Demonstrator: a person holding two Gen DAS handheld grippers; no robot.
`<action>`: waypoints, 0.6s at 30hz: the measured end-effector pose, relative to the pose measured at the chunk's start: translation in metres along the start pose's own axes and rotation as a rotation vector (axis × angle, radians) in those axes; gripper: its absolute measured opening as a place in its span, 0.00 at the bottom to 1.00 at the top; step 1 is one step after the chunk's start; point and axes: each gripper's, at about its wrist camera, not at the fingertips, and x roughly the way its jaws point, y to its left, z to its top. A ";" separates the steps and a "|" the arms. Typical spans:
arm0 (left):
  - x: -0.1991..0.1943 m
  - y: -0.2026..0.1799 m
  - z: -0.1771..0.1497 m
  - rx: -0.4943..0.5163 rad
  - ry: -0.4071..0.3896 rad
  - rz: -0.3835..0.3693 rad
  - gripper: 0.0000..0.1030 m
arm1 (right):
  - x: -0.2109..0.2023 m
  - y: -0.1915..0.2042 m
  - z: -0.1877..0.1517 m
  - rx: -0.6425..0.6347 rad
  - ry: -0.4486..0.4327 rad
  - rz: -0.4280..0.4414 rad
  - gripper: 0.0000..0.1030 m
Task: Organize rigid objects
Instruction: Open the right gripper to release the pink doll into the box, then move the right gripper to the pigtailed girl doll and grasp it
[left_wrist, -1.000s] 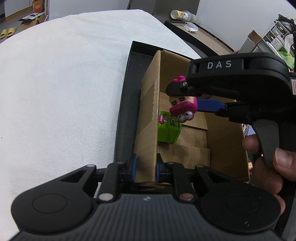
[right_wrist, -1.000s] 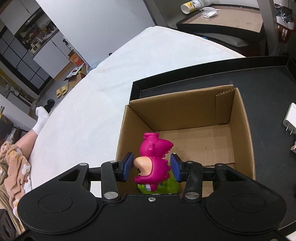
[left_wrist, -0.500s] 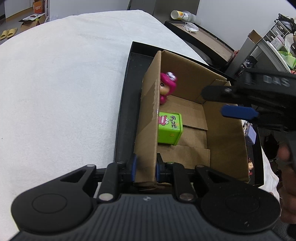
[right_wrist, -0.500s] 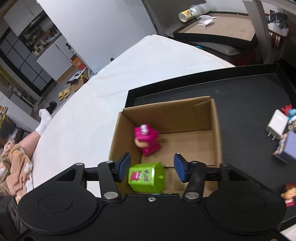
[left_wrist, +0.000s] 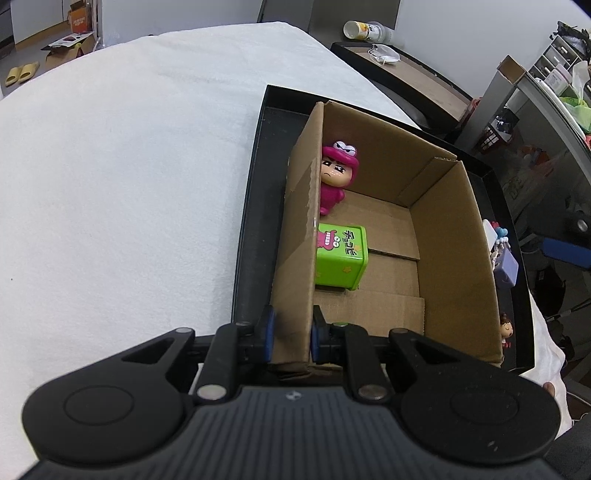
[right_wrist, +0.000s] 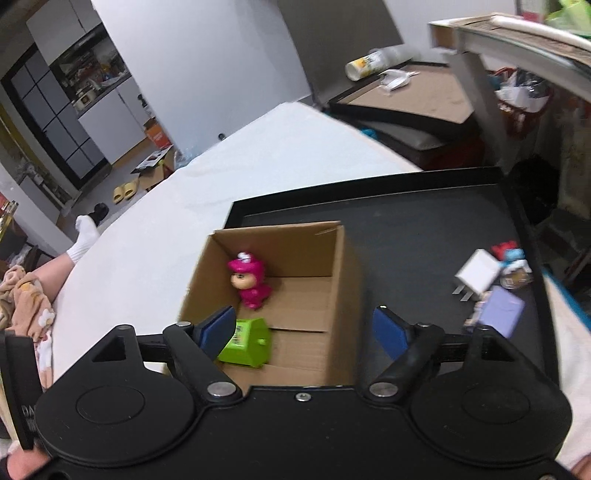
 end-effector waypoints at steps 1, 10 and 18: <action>0.000 0.000 0.000 -0.001 0.002 0.000 0.16 | -0.004 -0.005 -0.002 0.004 -0.003 -0.006 0.79; -0.001 -0.005 0.002 0.005 0.008 0.022 0.16 | -0.028 -0.050 -0.014 0.045 -0.004 -0.013 0.80; -0.003 -0.010 0.001 0.021 0.007 0.053 0.16 | -0.041 -0.081 -0.022 0.111 -0.024 -0.051 0.80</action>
